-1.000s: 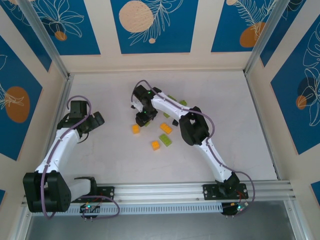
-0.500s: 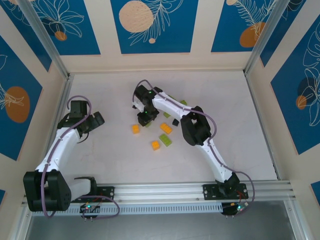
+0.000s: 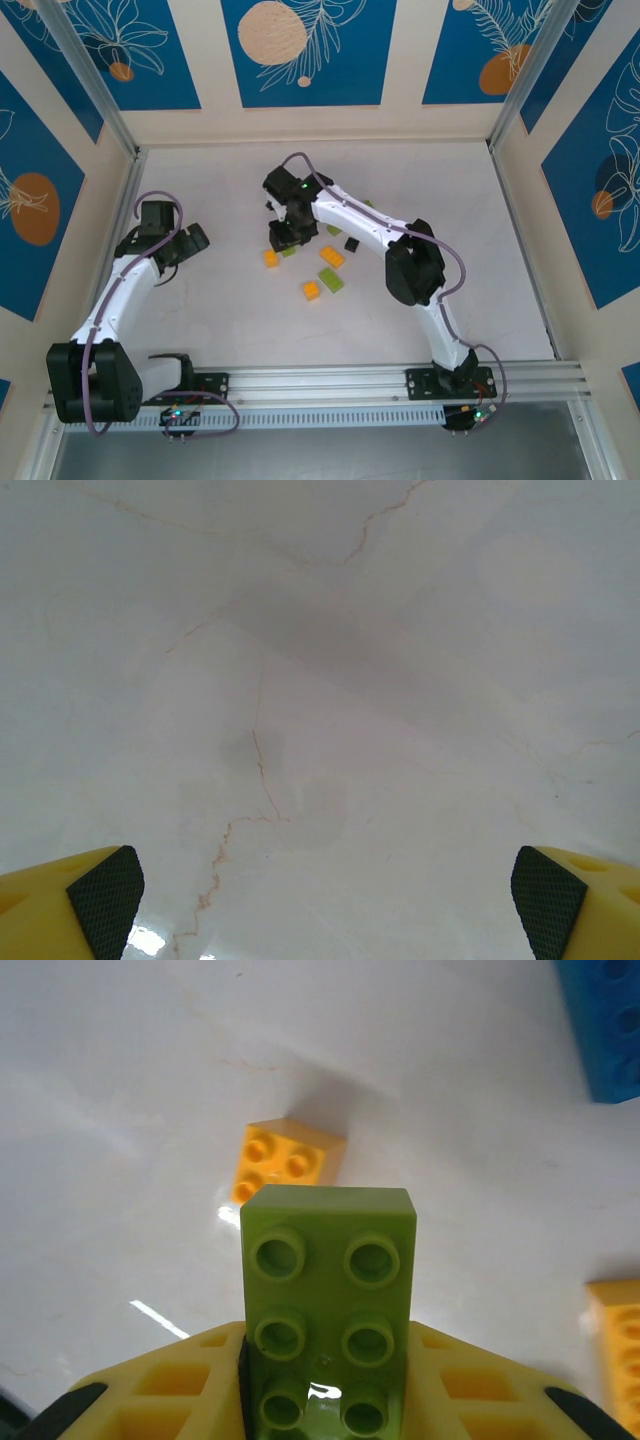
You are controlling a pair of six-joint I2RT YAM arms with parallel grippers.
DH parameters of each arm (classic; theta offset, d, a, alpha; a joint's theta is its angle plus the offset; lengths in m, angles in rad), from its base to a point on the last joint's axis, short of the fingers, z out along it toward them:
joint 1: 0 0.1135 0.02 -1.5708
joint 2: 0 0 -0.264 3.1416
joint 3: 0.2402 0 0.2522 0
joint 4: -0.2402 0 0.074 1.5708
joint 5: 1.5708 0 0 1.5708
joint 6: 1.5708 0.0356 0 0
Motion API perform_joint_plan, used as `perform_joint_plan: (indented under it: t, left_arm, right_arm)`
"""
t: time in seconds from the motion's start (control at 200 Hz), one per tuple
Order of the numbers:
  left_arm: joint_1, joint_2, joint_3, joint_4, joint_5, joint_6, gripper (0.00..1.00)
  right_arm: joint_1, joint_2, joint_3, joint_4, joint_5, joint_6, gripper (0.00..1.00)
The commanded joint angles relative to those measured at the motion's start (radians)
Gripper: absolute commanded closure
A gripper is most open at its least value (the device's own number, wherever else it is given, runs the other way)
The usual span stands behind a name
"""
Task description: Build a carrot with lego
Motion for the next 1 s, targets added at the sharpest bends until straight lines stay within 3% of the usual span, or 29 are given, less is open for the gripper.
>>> perform_joint_plan:
  t: [0.0,0.995]
  left_arm:
    - [0.019,-0.004,0.009,0.000,0.020,-0.016,0.03]
    - [0.021,-0.004,-0.002,0.007,0.022,-0.018,0.03]
  right_arm:
    - [0.019,0.020,-0.005,0.022,-0.023,0.135,0.65]
    - [0.056,0.180,0.105,0.032,-0.012,0.212,0.65]
